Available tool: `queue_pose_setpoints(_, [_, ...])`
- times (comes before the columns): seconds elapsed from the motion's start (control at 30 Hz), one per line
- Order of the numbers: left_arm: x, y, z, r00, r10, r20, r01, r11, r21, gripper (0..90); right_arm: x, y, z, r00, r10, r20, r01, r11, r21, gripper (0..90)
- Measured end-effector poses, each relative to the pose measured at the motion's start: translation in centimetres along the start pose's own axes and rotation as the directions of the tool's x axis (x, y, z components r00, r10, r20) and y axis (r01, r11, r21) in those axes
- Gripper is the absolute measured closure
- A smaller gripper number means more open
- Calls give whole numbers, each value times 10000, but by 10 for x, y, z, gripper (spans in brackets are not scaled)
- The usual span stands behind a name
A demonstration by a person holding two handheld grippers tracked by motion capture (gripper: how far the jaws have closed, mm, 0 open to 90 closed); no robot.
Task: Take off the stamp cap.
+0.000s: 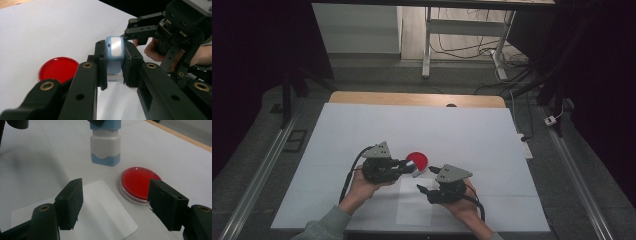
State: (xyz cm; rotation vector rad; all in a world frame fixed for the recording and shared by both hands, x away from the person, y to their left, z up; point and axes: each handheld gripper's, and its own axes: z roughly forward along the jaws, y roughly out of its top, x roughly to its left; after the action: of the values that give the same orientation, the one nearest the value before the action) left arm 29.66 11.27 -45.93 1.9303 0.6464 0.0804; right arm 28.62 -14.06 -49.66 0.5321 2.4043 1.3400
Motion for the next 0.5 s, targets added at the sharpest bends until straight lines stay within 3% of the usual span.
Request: queue_pose_setpoints(0.5, [-3,-1,3,9998,22,-181,-22,10000,20,756,9,4,7,9998,-81,186,82,10000,-58,339])
